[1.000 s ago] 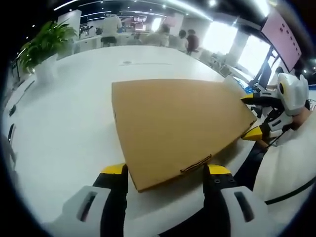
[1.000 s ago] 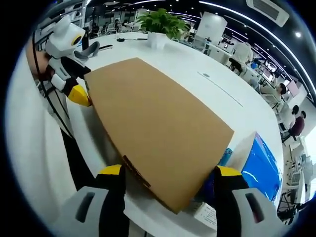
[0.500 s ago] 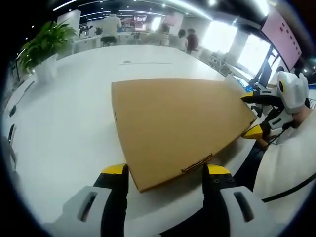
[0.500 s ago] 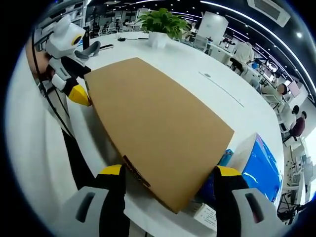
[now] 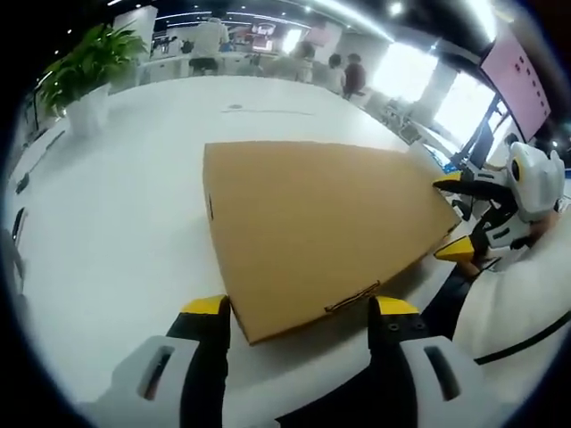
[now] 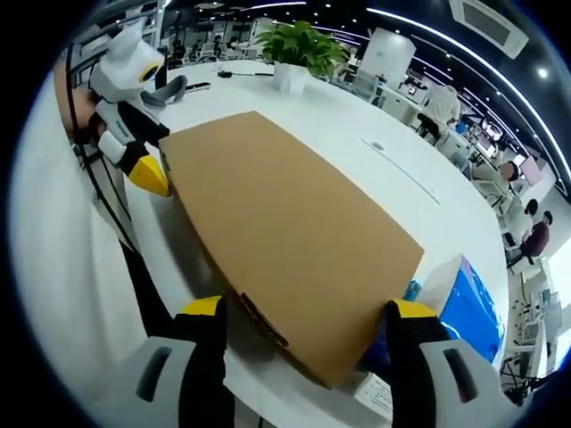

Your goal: Operate the shoe box by opening the lid, removing the specified soft item, and placing it in the target area until the item is outside and the box remains undamaged.

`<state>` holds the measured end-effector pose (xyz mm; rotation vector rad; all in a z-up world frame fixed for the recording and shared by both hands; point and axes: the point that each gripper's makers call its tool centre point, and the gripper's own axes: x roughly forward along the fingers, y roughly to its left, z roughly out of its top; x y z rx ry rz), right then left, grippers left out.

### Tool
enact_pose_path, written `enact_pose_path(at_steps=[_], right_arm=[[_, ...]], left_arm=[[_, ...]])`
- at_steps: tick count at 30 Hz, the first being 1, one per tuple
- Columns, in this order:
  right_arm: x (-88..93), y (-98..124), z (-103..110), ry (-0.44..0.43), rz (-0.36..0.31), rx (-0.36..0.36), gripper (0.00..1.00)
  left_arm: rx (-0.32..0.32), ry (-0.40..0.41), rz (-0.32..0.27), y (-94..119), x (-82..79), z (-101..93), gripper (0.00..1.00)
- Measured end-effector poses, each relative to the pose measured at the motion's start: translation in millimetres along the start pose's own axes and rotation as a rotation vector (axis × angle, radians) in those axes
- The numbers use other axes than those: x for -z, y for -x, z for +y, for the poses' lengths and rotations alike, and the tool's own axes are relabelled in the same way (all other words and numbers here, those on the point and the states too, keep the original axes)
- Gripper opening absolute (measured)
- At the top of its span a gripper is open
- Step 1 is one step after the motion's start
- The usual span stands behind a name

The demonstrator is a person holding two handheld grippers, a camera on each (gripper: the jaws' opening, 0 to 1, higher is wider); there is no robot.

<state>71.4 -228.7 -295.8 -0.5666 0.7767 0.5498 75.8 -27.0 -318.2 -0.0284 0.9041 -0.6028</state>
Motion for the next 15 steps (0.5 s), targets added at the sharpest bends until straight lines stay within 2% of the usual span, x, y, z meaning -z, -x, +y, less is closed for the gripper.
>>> enact_pose_path(at_steps=[6,10,15], right_arm=[[-2.7,2,3,-0.001,-0.011,-0.015,0.73],[-7.8,5,2,-0.022,-0.042,-0.015,0.74],[-12.5,10,2,-0.075,-0.085,-0.028,0.78]], left_arm=[[-0.001,-0.008,0.001,6,0.8,-2.9,0.63],[0.001,-0.017,-0.033,14,-2.8,-5.1,0.64],[0.014,0.053,-0.051,22,-7.3,-9.9,0.68]])
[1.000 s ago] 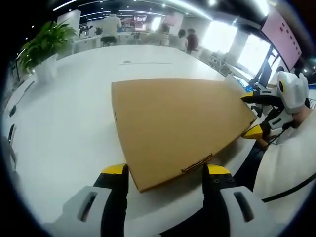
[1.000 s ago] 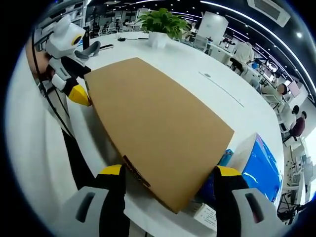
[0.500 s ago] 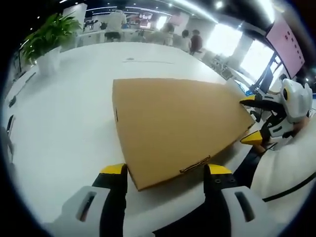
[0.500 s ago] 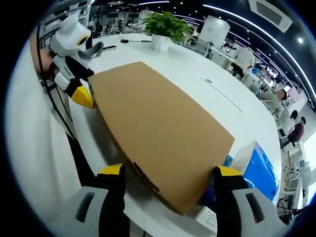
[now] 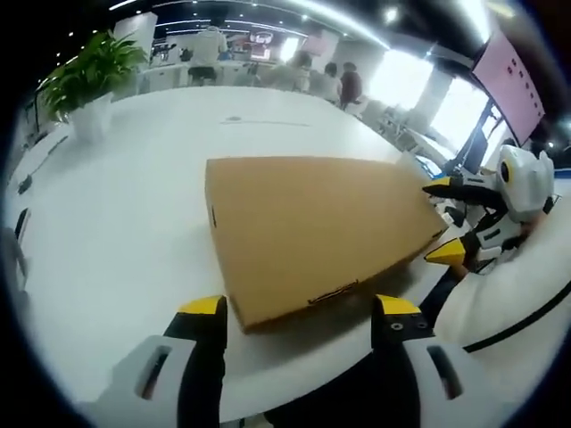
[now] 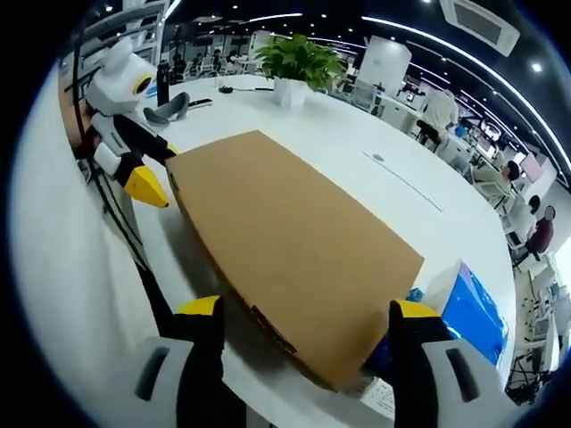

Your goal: Operate the shoe box by opening the lid, removing the specified soft item, and placing it in the target area until the item is outside and the box remains undamaged.

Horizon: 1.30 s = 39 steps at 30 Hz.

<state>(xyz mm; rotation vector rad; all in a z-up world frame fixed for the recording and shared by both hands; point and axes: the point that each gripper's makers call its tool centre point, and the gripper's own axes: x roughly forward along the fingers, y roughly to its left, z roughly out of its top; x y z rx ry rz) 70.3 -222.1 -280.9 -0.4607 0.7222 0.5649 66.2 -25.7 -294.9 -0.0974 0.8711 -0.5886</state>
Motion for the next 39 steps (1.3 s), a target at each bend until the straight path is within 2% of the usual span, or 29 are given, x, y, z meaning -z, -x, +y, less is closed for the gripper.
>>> enact_pose_path(at_steps=[6,8,10,13,15,19,23,25,26,27,28,29,30,31,32,33,34,35,36,39], right_arm=[[-6.6,5,7,-0.069,-0.064,-0.040,0.79],[-11.5,7,9,-0.082,-0.091,-0.052,0.79],[-14.8,8,10,-0.085,-0.107,-0.056,0.79],[-21.9,9,11,-0.109,-0.144,-0.067,0.80],[-28.9,9,9,-0.155,-0.176,-0.075,0.81],[-39.1,12,4,-0.214,-0.230,-0.075,0.83],[-36.6,11,-7,-0.180,-0.179,-0.019,0.79],[-37.7,10,-10,-0.193,-0.172,-0.025,0.76],[-31.4,9,-10,-0.211,-0.127,-0.029,0.73],[-21.6,8,-11,-0.223,-0.053,-0.035,0.72],[-19.3,6,-11,-0.212,-0.035,-0.044,0.72],[-16.2,5,-14,-0.174,-0.013,-0.038,0.72],[-11.7,3,-19,-0.142,0.021,-0.018,0.71],[-11.2,3,-21,-0.101,0.025,-0.009,0.71],[-10.8,1,-22,-0.051,0.032,0.000,0.71],[-9.7,1,-22,-0.036,0.040,0.001,0.71],[-3.6,-2,-22,0.024,0.095,-0.007,0.71],[-12.9,-1,-21,-0.021,0.054,-0.015,0.71],[-12.8,-1,-23,-0.026,0.073,-0.012,0.72],[-11.0,-1,-24,-0.055,0.087,-0.018,0.78]], left_arm=[[0.005,0.012,-0.011,4,-4.6,-3.0,0.72],[0.041,0.048,-0.052,6,-12.7,-9.0,0.75],[0.053,0.066,-0.063,7,-15.9,-9.5,0.79],[0.085,0.095,-0.141,10,-30.9,-14.8,0.82],[0.095,0.093,-0.199,13,-41.0,-15.2,0.81],[0.108,0.096,-0.224,14,-48.1,-16.5,0.86],[0.076,0.004,-0.250,14,-56.0,-13.8,0.90],[0.067,-0.031,-0.249,12,-59.1,-13.6,0.89],[0.055,-0.049,-0.224,10,-57.2,-12.3,0.89],[0.041,-0.073,-0.184,7,-54.0,-11.5,0.88],[0.029,-0.096,-0.159,5,-52.2,-11.1,0.87],[0.032,-0.114,-0.155,3,-52.5,-12.5,0.86],[0.050,-0.123,-0.187,1,-57.4,-17.3,0.85],[0.042,-0.138,-0.180,-1,-57.1,-17.6,0.82],[-0.008,-0.181,-0.133,-2,-51.4,-10.8,0.77],[-0.012,-0.187,-0.123,-3,-50.2,-10.5,0.75],[0.010,-0.165,-0.141,-6,-51.8,-14.9,0.76],[0.004,-0.156,-0.138,-7,-51.5,-14.6,0.76],[-0.054,-0.164,-0.106,-6,-46.8,-5.1,0.77],[-0.089,-0.181,-0.106,-5,-47.1,0.4,0.77]])
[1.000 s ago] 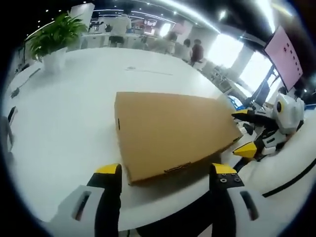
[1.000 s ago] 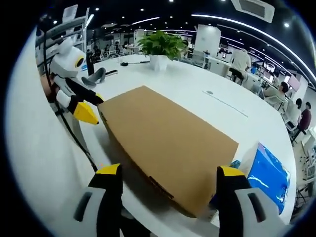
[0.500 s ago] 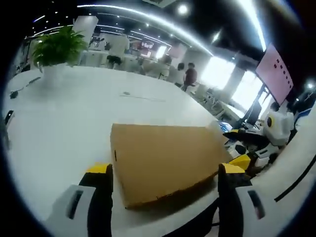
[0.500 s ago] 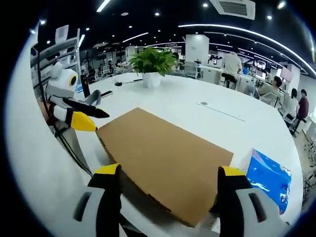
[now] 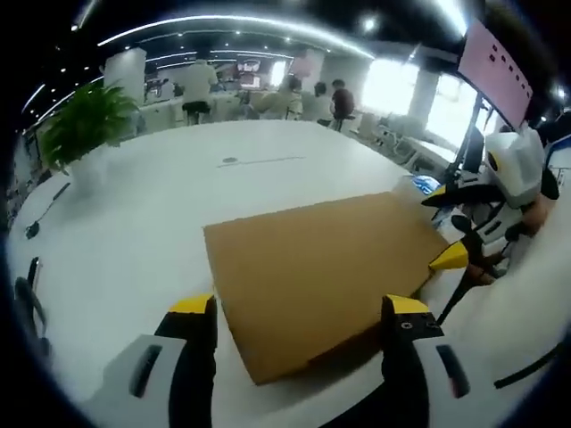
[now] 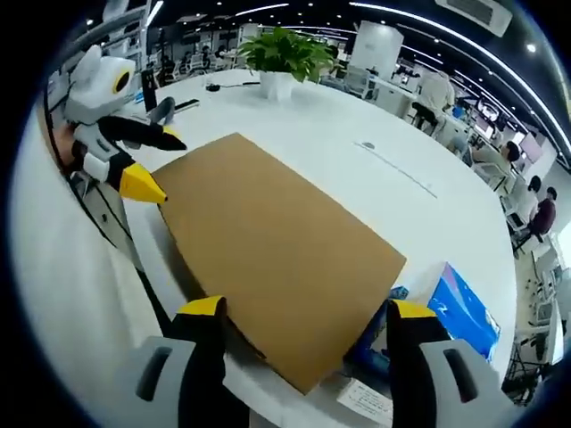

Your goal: Operate the shoe box by opening the lid, removing the specified soft item, and placing it in the target area until the item is outside and the box remains undamaged.

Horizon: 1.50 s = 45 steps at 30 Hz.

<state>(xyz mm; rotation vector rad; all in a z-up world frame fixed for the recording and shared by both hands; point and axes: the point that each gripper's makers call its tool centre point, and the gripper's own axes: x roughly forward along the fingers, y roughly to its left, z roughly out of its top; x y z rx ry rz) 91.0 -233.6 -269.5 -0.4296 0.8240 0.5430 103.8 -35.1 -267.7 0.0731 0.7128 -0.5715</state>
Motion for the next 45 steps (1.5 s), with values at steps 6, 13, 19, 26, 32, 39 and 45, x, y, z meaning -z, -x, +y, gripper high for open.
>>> enact_pose_path(at_steps=[6,13,19,26,32,39,45], right_arm=[[8.0,-3,9,-0.054,0.026,-0.044,0.74],[12.6,-4,13,-0.118,0.030,-0.078,0.69],[6.8,-4,25,-0.084,0.009,-0.092,0.60],[2.0,-8,29,-0.079,0.001,-0.107,0.62],[1.6,-9,28,-0.079,0.016,-0.109,0.62],[1.4,-10,27,-0.084,0.047,-0.106,0.62],[1.6,-10,27,-0.086,0.022,-0.100,0.62]], left_arm=[[0.013,-0.029,0.024,-3,4.9,2.2,0.75],[0.035,-0.001,0.066,-7,9.5,2.4,0.65],[0.026,-0.045,0.073,-9,10.7,5.5,0.65],[0.025,-0.013,0.072,-12,10.4,8.1,0.64],[0.037,0.007,0.069,-15,10.2,9.1,0.65],[0.042,0.004,0.066,-17,9.1,10.1,0.65],[0.042,0.010,0.069,-17,8.5,9.7,0.65]])
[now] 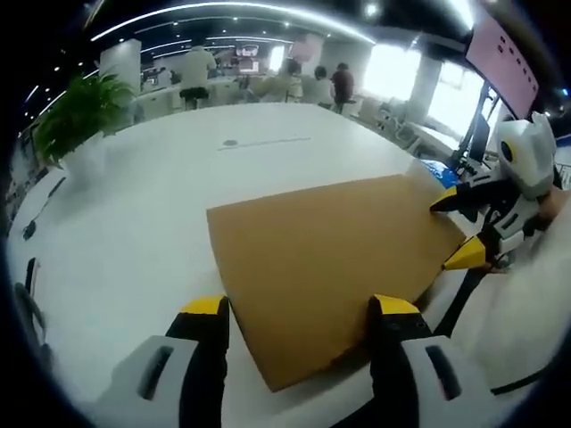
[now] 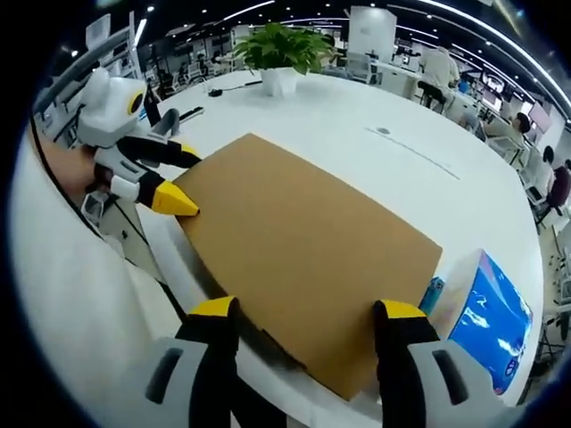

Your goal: Operate the shoe box by opening the lid, removing the specified soft item, and placing it in the target area until the item is outside and the box remains undamaged.

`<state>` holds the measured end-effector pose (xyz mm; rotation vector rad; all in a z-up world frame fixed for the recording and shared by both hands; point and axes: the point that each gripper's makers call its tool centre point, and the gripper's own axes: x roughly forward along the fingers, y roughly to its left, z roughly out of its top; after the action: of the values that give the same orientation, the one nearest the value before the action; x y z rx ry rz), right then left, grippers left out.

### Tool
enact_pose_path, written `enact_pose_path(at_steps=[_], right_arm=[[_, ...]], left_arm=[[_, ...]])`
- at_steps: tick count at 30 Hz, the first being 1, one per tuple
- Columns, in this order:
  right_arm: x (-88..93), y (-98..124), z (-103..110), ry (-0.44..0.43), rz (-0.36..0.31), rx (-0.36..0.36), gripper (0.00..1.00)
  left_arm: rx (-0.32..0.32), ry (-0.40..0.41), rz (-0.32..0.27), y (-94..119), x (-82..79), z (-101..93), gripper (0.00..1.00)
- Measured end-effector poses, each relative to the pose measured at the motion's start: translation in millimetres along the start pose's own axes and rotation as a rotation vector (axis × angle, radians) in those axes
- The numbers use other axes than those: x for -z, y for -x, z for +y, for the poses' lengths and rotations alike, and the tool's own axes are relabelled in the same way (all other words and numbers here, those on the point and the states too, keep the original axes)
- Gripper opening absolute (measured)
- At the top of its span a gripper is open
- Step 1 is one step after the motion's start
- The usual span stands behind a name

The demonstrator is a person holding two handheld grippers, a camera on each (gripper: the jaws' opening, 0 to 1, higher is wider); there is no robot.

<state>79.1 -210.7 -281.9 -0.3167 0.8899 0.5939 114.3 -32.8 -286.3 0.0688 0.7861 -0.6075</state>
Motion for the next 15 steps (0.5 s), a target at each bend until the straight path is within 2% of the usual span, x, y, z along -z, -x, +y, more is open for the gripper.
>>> enact_pose_path(at_steps=[1,2,3,4,5,6,7,9,13,15], right_arm=[[-2.4,0,-1,-0.027,-0.025,0.006,0.62],[-13.7,3,-1,-0.097,-0.104,0.008,0.64],[-23.1,5,2,-0.116,-0.165,-0.015,0.66],[-29.0,9,4,-0.150,-0.205,-0.030,0.72],[-34.0,14,0,-0.189,-0.243,-0.014,0.77],[-37.7,17,-2,-0.190,-0.272,-0.004,0.81],[-39.7,18,-1,-0.188,-0.286,-0.010,0.83],[-40.3,20,-2,-0.192,-0.292,-0.007,0.83],[-48.9,25,-4,-0.173,-0.331,-0.017,0.90],[-69.3,33,-10,-0.131,-0.473,-0.006,0.89]], left_arm=[[-0.002,-0.003,-0.001,1,-1.0,0.3,0.64],[0.001,-0.004,-0.016,2,-5.1,0.1,0.65],[0.009,0.002,-0.025,4,-7.7,-0.8,0.65],[0.017,0.007,-0.059,6,-14.8,-1.6,0.65],[0.022,0.029,-0.107,11,-23.4,-2.3,0.67],[0.037,0.015,-0.157,13,-32.4,-4.5,0.68],[0.038,0.008,-0.173,15,-36.7,-5.0,0.68],[0.033,0.004,-0.173,17,-40.0,-5.6,0.69],[0.030,0.017,-0.218,20,-54.3,-8.3,0.83],[0.046,0.038,-0.239,21,-60.8,-10.8,0.91]])
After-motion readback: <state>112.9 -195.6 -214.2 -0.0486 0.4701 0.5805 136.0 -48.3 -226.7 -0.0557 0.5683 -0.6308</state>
